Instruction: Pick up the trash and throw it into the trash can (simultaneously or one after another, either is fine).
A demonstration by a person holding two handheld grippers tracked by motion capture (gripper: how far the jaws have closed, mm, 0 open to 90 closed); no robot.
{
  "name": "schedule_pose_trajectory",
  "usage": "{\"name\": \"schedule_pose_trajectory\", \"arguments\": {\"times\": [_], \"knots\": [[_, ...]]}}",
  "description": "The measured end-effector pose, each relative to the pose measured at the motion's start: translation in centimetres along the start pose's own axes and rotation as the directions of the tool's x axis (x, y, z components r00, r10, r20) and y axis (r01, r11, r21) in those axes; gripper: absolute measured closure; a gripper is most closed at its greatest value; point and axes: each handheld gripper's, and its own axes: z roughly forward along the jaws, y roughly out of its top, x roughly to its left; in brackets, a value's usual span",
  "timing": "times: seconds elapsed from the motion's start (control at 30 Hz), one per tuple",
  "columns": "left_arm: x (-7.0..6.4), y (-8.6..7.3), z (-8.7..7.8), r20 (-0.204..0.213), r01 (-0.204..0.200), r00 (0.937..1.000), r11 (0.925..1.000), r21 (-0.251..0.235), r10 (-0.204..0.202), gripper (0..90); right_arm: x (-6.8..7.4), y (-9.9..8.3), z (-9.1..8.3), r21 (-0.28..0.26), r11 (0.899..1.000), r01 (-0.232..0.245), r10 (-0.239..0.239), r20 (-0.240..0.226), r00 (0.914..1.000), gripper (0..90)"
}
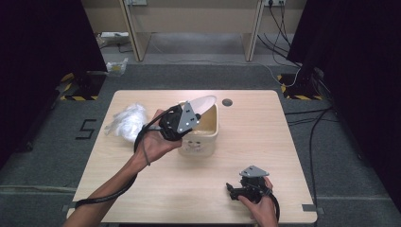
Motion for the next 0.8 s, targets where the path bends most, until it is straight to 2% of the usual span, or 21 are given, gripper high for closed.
{"name": "schedule_pose_trajectory", "arguments": {"times": [0.4, 0.8], "knots": [[-0.9, 1.2, 0.1, 0.017, -0.015, 0.9997, 0.9997, -0.017, 0.015, 89.7, 0.0, 0.0, 0.0, 0.0, 1.0, -0.001, 0.001, 0.0, 1.0, 8.7], [-1.8, 1.5, 0.8, 0.05, -0.003, 0.9987, 0.9996, -0.028, 0.004, 89.6, 0.0, 0.0, 0.0, 0.001, 1.0, -0.001, 0.001, 0.0, 1.0, 8.7]]}}
